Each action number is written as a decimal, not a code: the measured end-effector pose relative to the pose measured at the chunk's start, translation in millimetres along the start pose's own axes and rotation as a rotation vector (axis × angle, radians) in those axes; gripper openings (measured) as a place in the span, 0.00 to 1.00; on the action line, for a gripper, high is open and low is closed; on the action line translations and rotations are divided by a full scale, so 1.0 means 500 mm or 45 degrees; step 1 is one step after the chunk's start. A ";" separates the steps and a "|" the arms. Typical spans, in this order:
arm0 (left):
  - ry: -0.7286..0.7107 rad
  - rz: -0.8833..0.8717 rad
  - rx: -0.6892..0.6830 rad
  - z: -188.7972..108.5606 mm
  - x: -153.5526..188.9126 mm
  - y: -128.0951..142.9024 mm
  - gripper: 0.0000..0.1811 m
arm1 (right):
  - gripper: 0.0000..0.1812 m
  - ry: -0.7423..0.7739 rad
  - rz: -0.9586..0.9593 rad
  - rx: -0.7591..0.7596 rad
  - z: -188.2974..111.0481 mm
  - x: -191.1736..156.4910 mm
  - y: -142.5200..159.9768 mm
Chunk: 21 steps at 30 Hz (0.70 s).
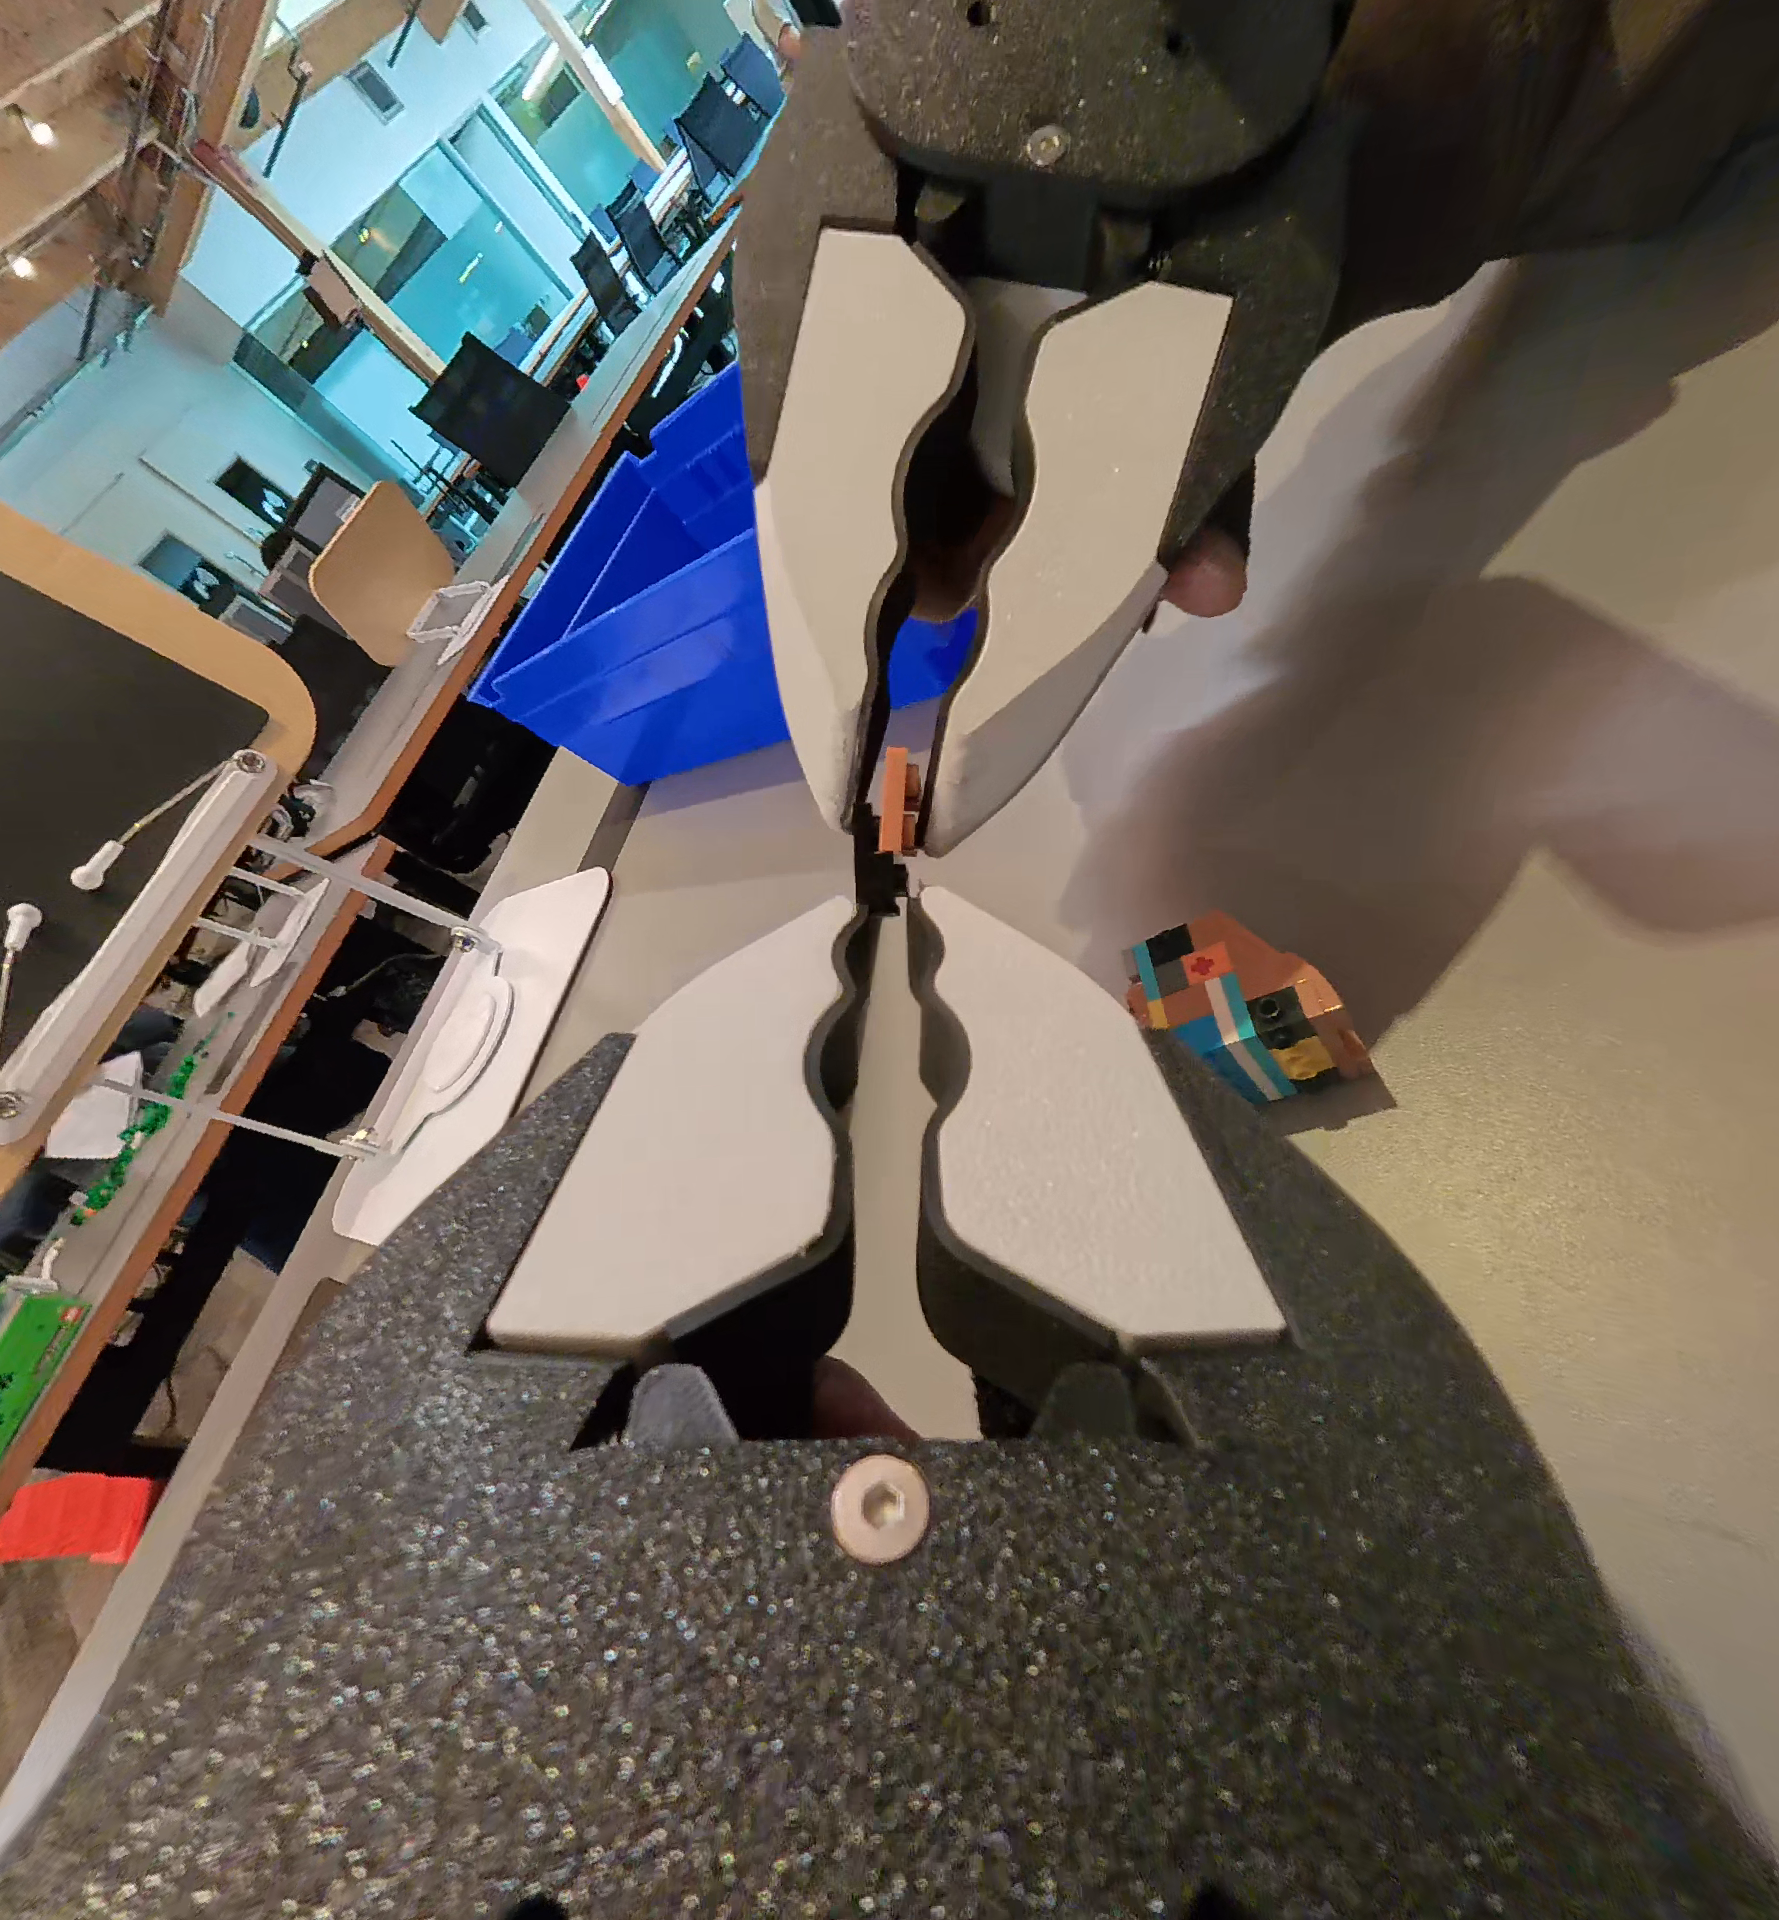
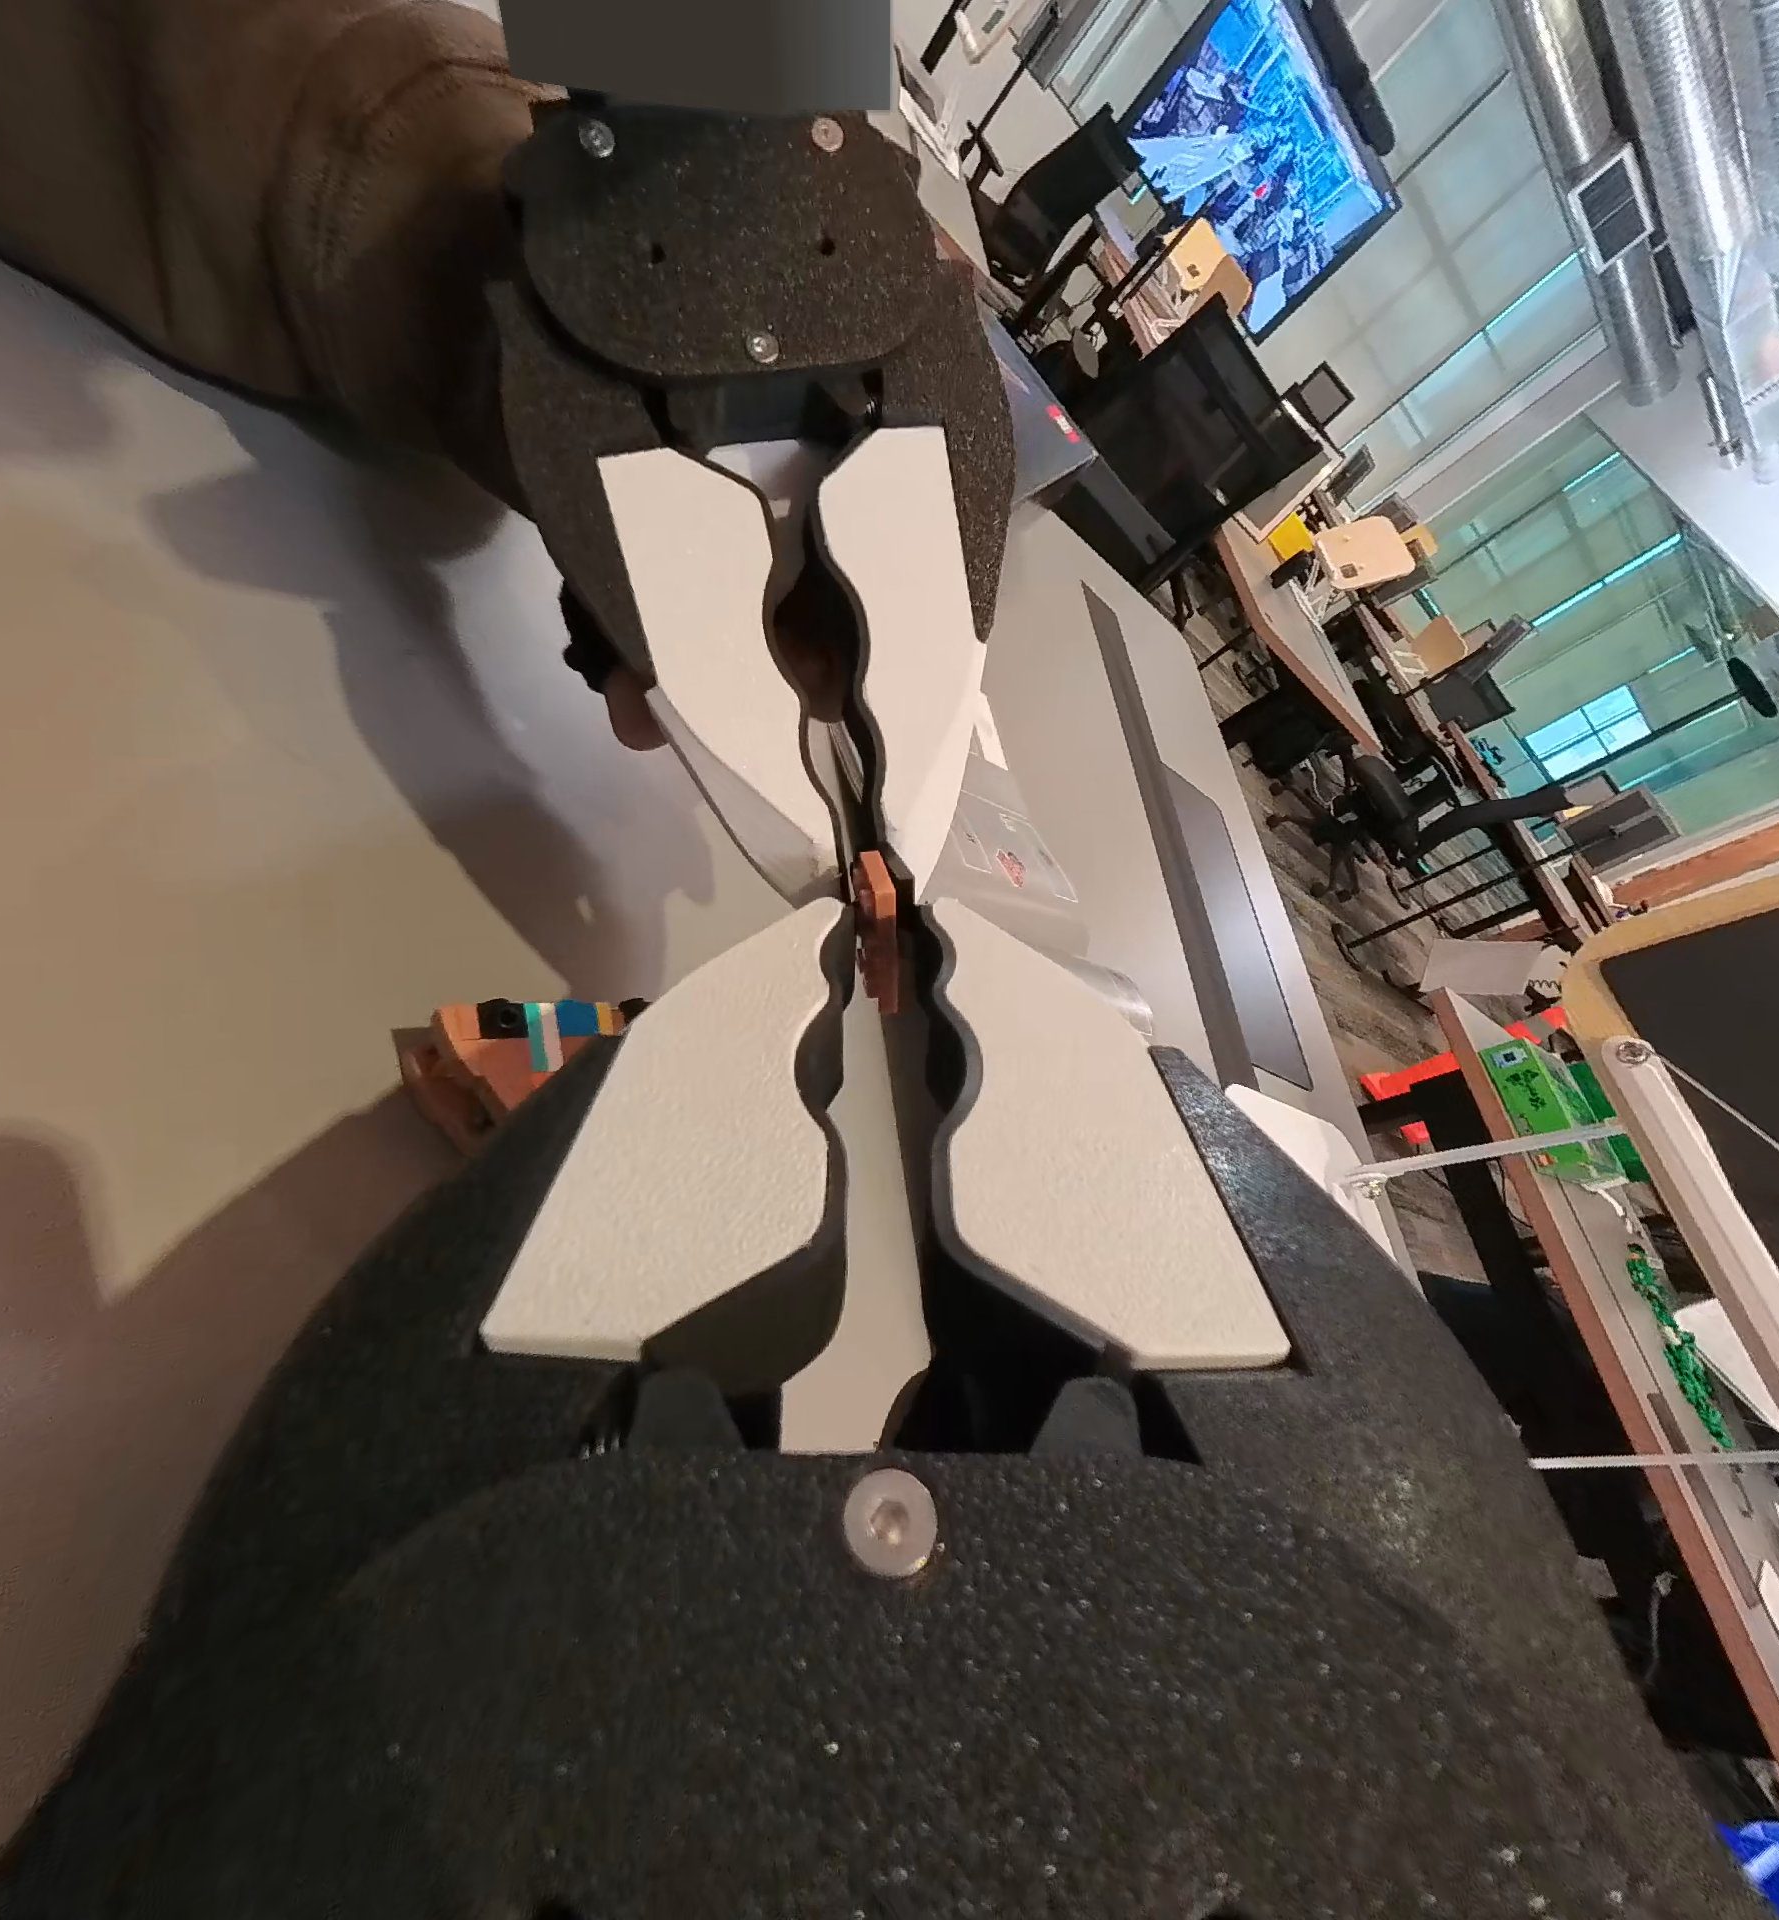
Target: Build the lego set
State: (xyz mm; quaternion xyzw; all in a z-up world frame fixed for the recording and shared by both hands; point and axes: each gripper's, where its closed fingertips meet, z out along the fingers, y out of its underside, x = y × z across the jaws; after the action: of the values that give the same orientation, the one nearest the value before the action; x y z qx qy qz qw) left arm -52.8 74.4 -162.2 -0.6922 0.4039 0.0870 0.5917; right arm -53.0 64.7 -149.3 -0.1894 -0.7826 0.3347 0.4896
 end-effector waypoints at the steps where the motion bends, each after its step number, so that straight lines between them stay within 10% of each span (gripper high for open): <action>1: 0.001 0.017 0.007 -0.001 0.001 -0.001 0.03 | 0.05 -0.003 -0.002 0.004 -0.001 -0.001 -0.002; 21: -0.187 0.350 0.073 0.000 -0.004 -0.014 0.08 | 0.05 0.065 -0.141 -0.037 -0.011 -0.001 -0.015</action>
State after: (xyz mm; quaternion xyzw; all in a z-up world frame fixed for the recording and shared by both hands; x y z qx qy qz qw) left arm -49.7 75.1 -155.7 -0.6051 0.4527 0.2058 0.6218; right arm -47.8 60.9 -142.8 -0.1613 -0.7840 0.2907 0.5242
